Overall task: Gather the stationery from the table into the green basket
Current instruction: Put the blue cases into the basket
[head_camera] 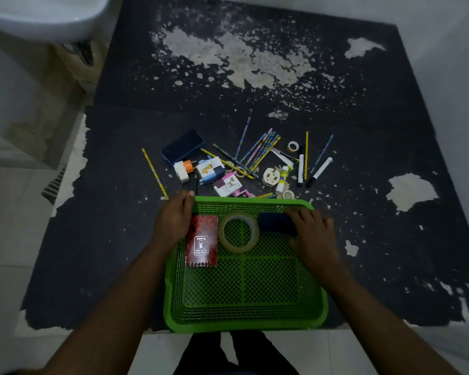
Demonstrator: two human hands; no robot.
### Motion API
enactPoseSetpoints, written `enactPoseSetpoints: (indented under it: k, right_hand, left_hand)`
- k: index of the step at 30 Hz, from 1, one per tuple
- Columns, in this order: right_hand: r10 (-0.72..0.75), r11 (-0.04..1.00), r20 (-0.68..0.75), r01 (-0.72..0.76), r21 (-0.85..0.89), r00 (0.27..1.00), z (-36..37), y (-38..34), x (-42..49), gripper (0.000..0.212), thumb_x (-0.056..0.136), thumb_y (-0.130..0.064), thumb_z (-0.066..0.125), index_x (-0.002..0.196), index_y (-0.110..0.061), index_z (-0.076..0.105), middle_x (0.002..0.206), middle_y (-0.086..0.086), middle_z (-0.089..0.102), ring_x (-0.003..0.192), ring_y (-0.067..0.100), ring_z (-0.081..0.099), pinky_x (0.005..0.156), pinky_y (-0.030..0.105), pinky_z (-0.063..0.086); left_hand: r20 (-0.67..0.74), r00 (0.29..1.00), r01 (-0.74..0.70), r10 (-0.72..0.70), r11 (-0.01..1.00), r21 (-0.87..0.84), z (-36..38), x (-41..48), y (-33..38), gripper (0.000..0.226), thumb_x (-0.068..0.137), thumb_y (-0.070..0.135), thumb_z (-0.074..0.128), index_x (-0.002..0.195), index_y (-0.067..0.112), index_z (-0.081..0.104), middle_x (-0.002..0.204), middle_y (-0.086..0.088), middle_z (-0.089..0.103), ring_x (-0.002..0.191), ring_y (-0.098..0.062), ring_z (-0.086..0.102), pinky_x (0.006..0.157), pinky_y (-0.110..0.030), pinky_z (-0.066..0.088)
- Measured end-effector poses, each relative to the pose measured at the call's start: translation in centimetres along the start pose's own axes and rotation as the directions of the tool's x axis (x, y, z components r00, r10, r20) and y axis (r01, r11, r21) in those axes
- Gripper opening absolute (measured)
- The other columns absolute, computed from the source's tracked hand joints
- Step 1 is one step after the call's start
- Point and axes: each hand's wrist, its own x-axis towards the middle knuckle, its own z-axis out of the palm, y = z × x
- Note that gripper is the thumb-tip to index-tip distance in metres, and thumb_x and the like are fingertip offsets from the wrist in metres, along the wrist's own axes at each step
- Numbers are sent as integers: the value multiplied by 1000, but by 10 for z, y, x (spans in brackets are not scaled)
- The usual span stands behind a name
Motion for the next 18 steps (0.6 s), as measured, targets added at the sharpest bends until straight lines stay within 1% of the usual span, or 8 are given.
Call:
enactPoseSetpoints:
  k: [4, 6, 9, 12, 15, 17, 18]
  right_hand:
    - [26, 1000, -29, -27, -15, 999, -9, -1, -1, 62, 68, -33, 75, 128, -28, 56, 120, -3, 57, 110, 23, 51, 93, 42, 31]
    - [45, 998, -6, -45, -40, 999, -11, -4, -3, 61, 65, -40, 76, 123, -27, 58, 116, -2, 58, 107, 24, 52, 91, 43, 30]
    - [78, 995, 42, -75, -68, 996, -14, -7, -8, 62, 63, -54, 72, 117, -28, 58, 113, -3, 58, 104, 22, 55, 87, 41, 29]
    - [140, 988, 137, -130, -81, 981, -16, -8, -14, 71, 71, -65, 63, 130, -27, 49, 121, -2, 57, 109, 20, 58, 93, 40, 34]
    - [182, 979, 213, -157, -130, 960, -17, -13, -18, 84, 79, -67, 57, 142, -18, 33, 130, 3, 58, 109, 23, 62, 98, 41, 39]
    - [175, 982, 277, -147, -119, 945, -15, -20, -16, 89, 81, -64, 58, 147, -18, 20, 130, 6, 58, 107, 25, 64, 96, 42, 42]
    - [165, 984, 306, -134, -118, 938, -13, -23, -15, 92, 81, -64, 58, 149, -20, 14, 126, 7, 60, 104, 26, 64, 91, 42, 45]
  left_hand:
    - [4, 1000, -8, 8, 1000, 0, 0, 0, 0, 46, 104, 56, 24, 81, 22, 46, 72, 0, 54, 70, -21, 55, 68, -45, 48]
    - [14, 1000, -11, 11, 1000, -1, 0, 0, 1, 47, 104, 56, 24, 82, 22, 48, 72, 0, 55, 70, -21, 56, 68, -45, 49]
    - [22, 1000, 2, -2, 1000, -2, 0, 1, 1, 48, 102, 58, 23, 82, 22, 48, 72, 0, 55, 70, -21, 56, 69, -45, 50]
    - [23, 1000, 1, -1, 1000, 5, 0, 0, 1, 47, 103, 57, 24, 83, 22, 48, 73, 0, 55, 70, -20, 57, 68, -44, 50]
    - [19, 1000, -2, 2, 1000, 12, 0, 0, 1, 47, 104, 56, 24, 83, 21, 49, 72, -1, 56, 69, -20, 57, 67, -44, 49]
    - [18, 1000, -12, 11, 1000, 8, -1, 0, 2, 47, 103, 55, 25, 81, 21, 48, 70, -1, 55, 67, -20, 56, 66, -44, 49]
    - [19, 1000, -15, 15, 1000, 8, -1, 0, 2, 47, 104, 55, 25, 81, 21, 48, 70, -1, 55, 67, -20, 56, 65, -44, 48]
